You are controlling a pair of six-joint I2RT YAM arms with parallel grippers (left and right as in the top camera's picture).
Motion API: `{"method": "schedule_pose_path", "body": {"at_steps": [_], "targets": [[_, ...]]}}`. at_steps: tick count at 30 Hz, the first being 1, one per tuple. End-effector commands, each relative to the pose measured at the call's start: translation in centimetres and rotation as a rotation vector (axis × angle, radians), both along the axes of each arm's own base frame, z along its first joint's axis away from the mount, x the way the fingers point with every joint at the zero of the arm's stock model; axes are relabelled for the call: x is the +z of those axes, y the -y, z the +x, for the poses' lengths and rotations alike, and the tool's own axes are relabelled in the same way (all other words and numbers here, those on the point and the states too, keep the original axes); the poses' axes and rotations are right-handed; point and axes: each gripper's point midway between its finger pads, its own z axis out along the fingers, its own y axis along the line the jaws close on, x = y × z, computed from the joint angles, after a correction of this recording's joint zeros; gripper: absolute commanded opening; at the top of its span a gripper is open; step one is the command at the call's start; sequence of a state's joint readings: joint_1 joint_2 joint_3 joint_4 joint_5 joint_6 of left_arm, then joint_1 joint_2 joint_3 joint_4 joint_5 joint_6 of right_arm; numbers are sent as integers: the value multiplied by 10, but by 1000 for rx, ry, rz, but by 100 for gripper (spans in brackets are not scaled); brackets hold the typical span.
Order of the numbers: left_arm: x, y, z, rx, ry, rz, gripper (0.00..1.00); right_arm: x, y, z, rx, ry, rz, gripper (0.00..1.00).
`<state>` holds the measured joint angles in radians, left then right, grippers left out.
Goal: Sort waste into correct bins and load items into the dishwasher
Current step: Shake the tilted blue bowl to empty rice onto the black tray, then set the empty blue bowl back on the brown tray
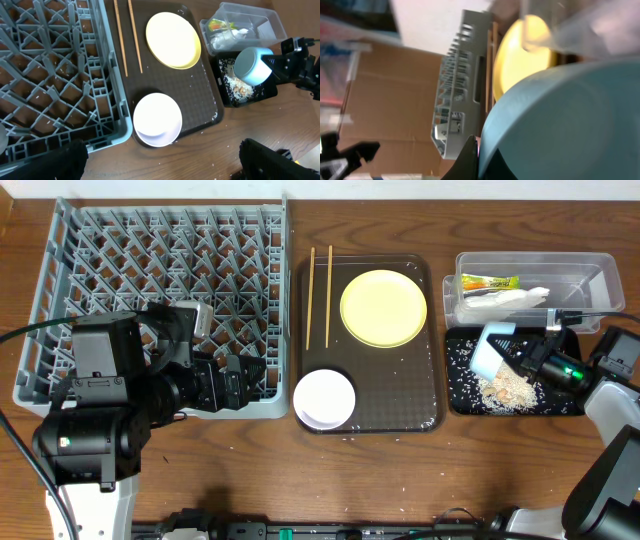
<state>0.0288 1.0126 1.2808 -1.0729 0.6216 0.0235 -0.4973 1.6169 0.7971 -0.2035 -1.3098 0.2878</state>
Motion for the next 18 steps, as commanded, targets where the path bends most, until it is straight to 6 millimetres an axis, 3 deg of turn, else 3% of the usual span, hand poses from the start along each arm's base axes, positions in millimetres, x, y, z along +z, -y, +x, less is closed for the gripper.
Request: {"method": "schedule_pose_path", "body": {"at_steps": [1, 5, 6, 9, 10, 13, 18], "targets": [[6, 0, 1, -5, 21, 7, 98, 34, -16, -7, 138, 218, 58, 1], [6, 0, 1, -5, 21, 7, 98, -13, 2, 4, -71, -165, 16, 1], [6, 0, 1, -5, 21, 7, 98, -11, 0, 3, -59, -156, 23, 1], [6, 0, 1, -5, 21, 7, 98, 25, -17, -5, 113, 149, 46, 1], [6, 0, 1, -5, 21, 7, 98, 25, -17, -5, 114, 156, 42, 1], [6, 0, 1, -5, 21, 7, 98, -15, -1, 3, -61, -168, 7, 1], [6, 0, 1, -5, 21, 7, 98, 9, -32, -6, 74, 2, -57, 1]]}}
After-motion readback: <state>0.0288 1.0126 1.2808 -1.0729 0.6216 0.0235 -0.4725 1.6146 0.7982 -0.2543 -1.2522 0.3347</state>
